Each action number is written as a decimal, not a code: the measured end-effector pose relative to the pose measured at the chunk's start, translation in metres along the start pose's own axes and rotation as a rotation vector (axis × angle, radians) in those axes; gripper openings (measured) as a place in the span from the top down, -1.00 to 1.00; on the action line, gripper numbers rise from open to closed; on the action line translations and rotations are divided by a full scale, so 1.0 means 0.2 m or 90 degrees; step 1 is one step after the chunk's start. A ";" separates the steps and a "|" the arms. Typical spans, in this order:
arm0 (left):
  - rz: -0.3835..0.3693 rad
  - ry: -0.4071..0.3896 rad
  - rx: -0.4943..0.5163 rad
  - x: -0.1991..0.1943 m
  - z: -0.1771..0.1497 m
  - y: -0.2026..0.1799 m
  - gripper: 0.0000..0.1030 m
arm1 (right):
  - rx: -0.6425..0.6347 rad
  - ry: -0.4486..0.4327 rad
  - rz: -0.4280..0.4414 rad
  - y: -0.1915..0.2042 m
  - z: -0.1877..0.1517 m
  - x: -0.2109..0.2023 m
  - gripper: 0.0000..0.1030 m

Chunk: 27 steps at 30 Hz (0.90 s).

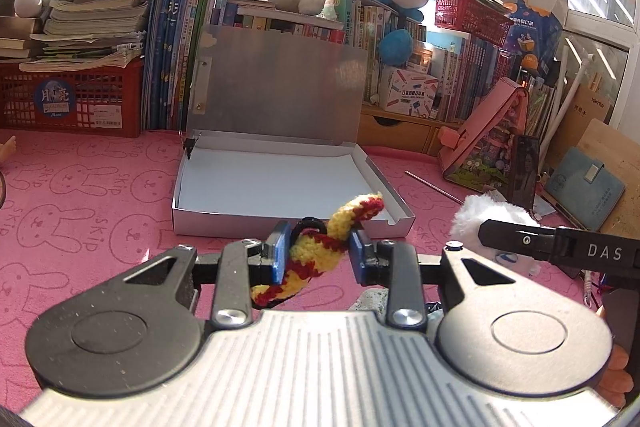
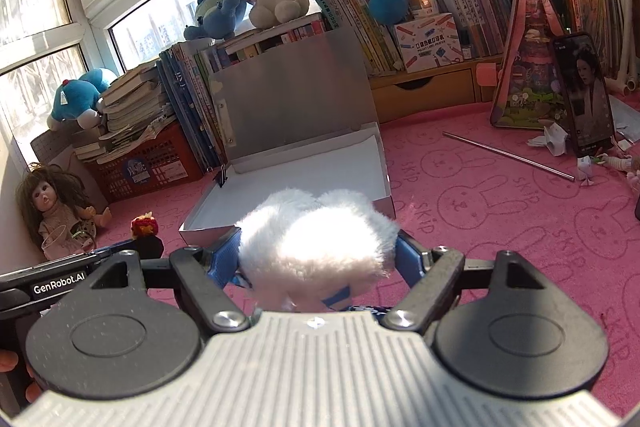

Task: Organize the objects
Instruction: 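Carry the white plush with the right tool while the left tool carries the snake to the silver box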

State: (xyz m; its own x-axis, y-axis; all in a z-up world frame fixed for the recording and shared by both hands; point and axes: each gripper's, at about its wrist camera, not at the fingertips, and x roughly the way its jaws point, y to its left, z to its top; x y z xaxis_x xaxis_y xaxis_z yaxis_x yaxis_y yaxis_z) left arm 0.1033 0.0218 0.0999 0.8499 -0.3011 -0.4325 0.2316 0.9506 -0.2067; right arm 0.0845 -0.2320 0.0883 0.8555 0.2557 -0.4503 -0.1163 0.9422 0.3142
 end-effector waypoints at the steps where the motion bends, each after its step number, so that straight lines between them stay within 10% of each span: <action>1: 0.000 0.000 -0.002 0.01 0.01 0.00 0.29 | 0.002 0.000 0.000 -0.01 0.02 0.01 -0.54; 27: 0.005 0.108 -0.055 0.53 0.31 0.14 0.29 | -0.033 0.080 0.004 -0.07 0.37 0.44 -0.55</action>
State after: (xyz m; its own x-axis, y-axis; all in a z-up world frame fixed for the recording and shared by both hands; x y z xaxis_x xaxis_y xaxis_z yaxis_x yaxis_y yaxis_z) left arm 0.2284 0.0216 0.1021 0.7576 -0.3086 -0.5751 0.1771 0.9453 -0.2739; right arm 0.1986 -0.2376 0.1055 0.7849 0.2842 -0.5506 -0.1503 0.9494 0.2759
